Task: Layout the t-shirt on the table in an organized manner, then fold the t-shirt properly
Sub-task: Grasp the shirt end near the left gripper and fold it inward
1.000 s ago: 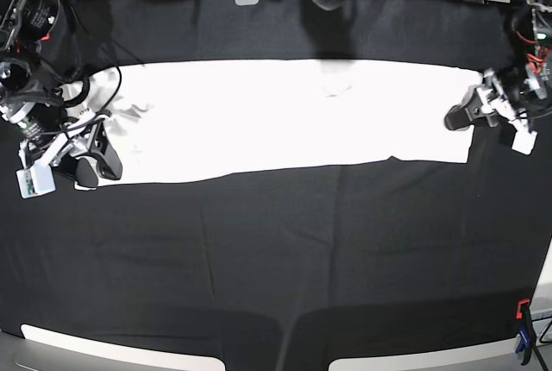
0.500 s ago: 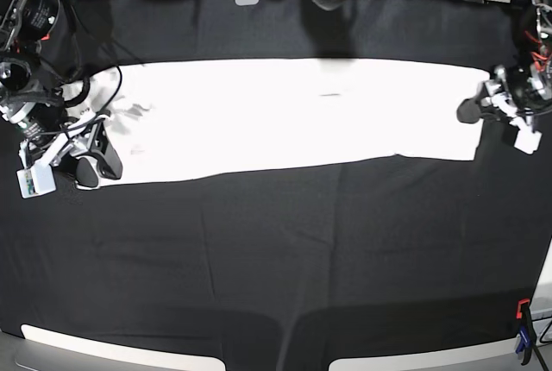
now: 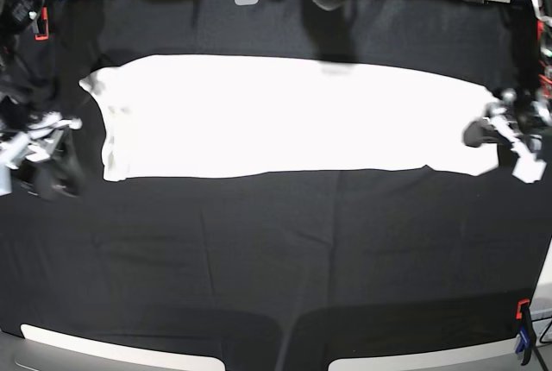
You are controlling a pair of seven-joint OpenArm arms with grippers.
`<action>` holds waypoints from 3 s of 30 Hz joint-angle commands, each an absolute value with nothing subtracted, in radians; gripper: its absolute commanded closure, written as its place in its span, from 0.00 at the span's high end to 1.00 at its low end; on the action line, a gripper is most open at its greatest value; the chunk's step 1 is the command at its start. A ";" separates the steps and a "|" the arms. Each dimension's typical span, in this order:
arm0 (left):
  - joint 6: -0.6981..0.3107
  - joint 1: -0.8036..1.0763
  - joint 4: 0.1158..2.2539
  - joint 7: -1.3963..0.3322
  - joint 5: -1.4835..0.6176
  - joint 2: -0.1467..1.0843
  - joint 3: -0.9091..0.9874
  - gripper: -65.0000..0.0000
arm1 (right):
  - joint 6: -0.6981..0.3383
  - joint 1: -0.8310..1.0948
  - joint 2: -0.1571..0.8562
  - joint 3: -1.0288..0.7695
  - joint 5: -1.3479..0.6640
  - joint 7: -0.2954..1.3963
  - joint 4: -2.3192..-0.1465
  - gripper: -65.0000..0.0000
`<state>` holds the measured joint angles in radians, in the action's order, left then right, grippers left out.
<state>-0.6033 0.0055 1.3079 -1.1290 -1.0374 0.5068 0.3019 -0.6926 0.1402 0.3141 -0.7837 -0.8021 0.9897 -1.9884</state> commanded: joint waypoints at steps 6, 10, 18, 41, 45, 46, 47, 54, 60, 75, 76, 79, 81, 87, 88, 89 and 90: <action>-0.610 0.105 1.720 -1.128 -1.063 0.376 0.308 0.00 | -0.698 0.130 0.302 -1.018 -0.831 1.024 -2.009 0.43; -0.611 0.130 1.874 -1.098 -1.047 0.263 0.306 0.00 | -0.698 0.130 0.302 -1.089 -0.905 1.098 -2.009 0.43; -0.595 0.130 1.857 -1.036 -0.823 0.134 0.212 0.00 | -0.698 0.127 0.303 -1.093 -1.006 1.125 -2.009 0.43; -0.482 0.101 1.856 -1.003 -0.693 0.133 -0.003 0.35 | -0.698 0.127 0.305 -1.093 -0.893 1.096 -2.009 0.43; -0.483 0.088 1.856 -0.995 -0.730 0.133 -0.003 0.34 | -0.698 0.127 0.313 -1.093 -0.893 1.098 -2.009 0.43; -0.482 0.085 1.857 -0.995 -0.736 0.133 -0.003 0.34 | -0.698 0.127 0.313 -1.093 -0.894 1.098 -2.009 0.43; -0.482 0.082 1.856 -0.995 -0.736 0.133 -0.003 0.34 | -0.698 0.127 0.313 -1.093 -0.894 1.098 -2.009 0.43; -0.483 0.078 1.857 -1.002 -0.735 0.133 -0.003 0.34 | -0.698 0.127 0.313 -1.093 -0.893 1.126 -2.009 0.72; -0.483 0.078 1.857 -1.002 -0.734 0.134 -0.003 0.34 | -0.698 0.128 0.313 -1.093 -0.874 1.126 -2.009 0.73; -0.483 0.078 1.856 -1.002 -0.735 0.133 -0.003 0.34 | -0.696 0.088 0.250 -1.050 -0.680 1.126 -1.829 0.73; -0.483 0.078 1.857 -1.003 -0.735 0.133 -0.003 0.34 | -0.696 0.075 0.253 -1.029 -0.679 1.126 -1.777 0.73; -0.483 0.078 1.857 -1.004 -0.734 0.134 -0.003 0.34 | -0.696 0.036 0.281 -0.941 -0.680 1.126 -1.600 0.73; -0.483 0.078 1.857 -1.016 -0.735 0.134 -0.003 0.34 | -0.698 0.011 0.306 -0.869 -0.680 1.126 -1.497 0.73; -0.483 0.078 1.856 -1.025 -0.734 0.134 -0.003 0.34 | -0.698 -0.016 0.347 -0.670 -0.693 1.126 -1.345 0.72; -0.483 0.078 1.857 -1.025 -0.734 0.134 -0.003 0.34 | -0.698 -0.016 0.345 -0.650 -0.702 1.126 -1.341 0.72; -0.483 0.078 1.857 -1.025 -0.734 0.134 -0.003 0.34 | -0.698 -0.016 0.344 -0.634 -0.719 1.126 -1.336 0.72; -0.483 0.078 1.856 -1.025 -0.735 0.134 -0.003 0.34 | -0.698 -0.016 0.342 -0.624 -0.739 1.126 -1.332 0.72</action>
<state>-0.4751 0.0906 1.8389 -1.0473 -0.7105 0.1329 -0.0040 -0.6895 -0.0002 0.3225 -0.6189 -0.7185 1.1450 -1.3186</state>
